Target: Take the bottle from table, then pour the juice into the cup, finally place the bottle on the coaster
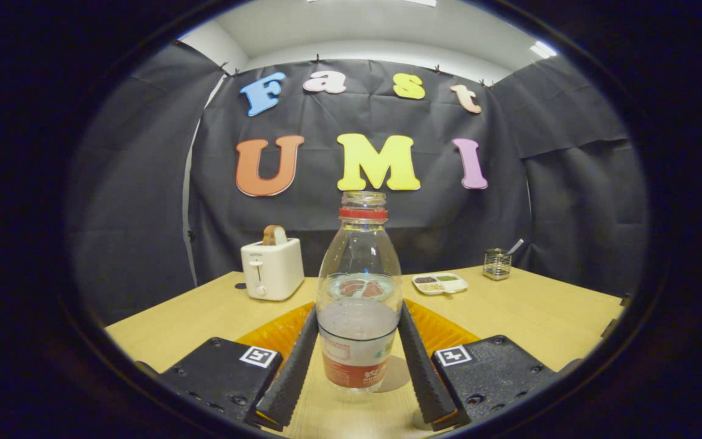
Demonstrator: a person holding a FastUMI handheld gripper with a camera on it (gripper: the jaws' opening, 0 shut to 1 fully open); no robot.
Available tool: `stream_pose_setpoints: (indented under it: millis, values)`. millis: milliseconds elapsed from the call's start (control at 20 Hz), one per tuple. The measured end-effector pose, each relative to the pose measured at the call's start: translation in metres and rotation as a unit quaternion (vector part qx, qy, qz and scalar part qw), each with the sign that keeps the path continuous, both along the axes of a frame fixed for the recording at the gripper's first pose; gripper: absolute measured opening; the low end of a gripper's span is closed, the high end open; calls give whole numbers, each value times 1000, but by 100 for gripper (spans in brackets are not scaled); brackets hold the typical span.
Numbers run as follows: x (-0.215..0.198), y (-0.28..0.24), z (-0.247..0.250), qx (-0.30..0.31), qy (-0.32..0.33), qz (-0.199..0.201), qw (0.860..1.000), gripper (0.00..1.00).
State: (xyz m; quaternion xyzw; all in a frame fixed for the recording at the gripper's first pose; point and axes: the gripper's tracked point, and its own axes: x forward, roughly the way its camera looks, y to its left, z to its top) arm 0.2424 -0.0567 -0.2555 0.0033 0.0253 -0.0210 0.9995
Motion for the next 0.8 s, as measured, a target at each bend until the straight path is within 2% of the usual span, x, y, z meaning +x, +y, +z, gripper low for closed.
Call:
stream_pose_setpoints:
  millis: [250, 550, 700, 800]
  values:
    - [31, -8, -13, -21, 8, -10, 1000, 80]
    - [53, -25, -33, -13, 21, -27, 999, 81]
    - [53, -25, -26, -17, 11, -25, 999, 98]
    - [50, -27, -24, -16, 14, -23, 1000, 100]
